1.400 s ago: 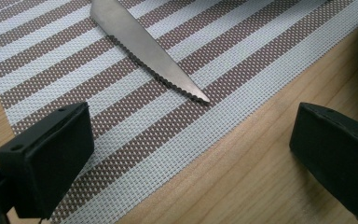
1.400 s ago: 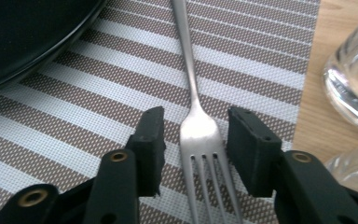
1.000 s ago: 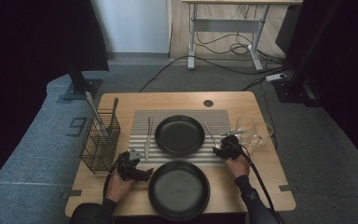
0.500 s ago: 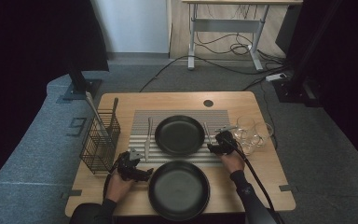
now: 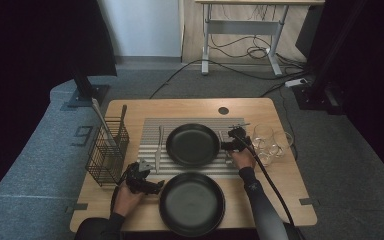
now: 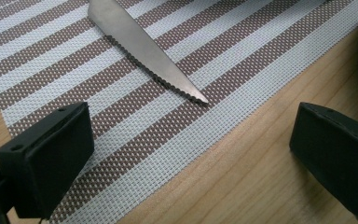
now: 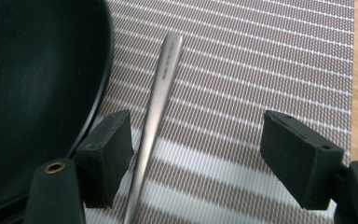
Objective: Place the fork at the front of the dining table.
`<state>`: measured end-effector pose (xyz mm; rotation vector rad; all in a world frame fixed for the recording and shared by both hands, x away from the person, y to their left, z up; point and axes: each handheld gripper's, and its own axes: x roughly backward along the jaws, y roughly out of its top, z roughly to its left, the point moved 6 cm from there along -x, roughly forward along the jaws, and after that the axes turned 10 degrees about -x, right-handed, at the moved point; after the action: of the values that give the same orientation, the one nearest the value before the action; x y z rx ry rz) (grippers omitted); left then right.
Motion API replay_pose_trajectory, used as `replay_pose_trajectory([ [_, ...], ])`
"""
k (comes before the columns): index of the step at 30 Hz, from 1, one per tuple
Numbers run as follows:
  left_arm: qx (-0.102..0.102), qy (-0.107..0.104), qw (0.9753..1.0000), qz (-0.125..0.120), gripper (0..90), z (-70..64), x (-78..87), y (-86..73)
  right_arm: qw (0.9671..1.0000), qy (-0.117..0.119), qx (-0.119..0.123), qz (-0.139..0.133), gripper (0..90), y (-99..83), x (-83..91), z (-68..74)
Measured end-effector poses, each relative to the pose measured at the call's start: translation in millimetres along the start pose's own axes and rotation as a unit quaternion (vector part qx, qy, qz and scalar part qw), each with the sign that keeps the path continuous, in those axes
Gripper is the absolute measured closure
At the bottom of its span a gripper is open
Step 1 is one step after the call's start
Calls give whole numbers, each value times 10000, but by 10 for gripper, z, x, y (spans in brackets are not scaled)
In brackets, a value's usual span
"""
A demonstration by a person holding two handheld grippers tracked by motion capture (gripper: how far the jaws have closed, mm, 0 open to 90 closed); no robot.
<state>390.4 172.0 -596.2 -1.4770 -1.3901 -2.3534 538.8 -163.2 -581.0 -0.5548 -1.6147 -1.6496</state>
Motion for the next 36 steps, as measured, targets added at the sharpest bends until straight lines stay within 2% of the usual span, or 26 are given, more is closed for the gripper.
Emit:
replay_pose_trajectory([
  [6,52,-28,10000,16,0,10,1,-8,9999,-28,-86,45,253,42,-98,-21],
  [9,95,-17,9999,32,0,23,5,-16,9999,-61,-112,30,257,54,-106,-29],
  [12,109,-2,9999,32,0,31,8,-20,9997,-207,-131,6,266,67,-101,-78],
  [22,147,52,9999,42,0,55,20,-37,9995,-275,-172,23,267,74,-95,-128],
  [31,113,197,9997,100,0,68,48,-48,9998,-197,-67,-21,257,91,-49,-112],
  [36,115,214,9996,132,0,61,66,-61,9999,48,42,-122,229,115,81,-14],
])
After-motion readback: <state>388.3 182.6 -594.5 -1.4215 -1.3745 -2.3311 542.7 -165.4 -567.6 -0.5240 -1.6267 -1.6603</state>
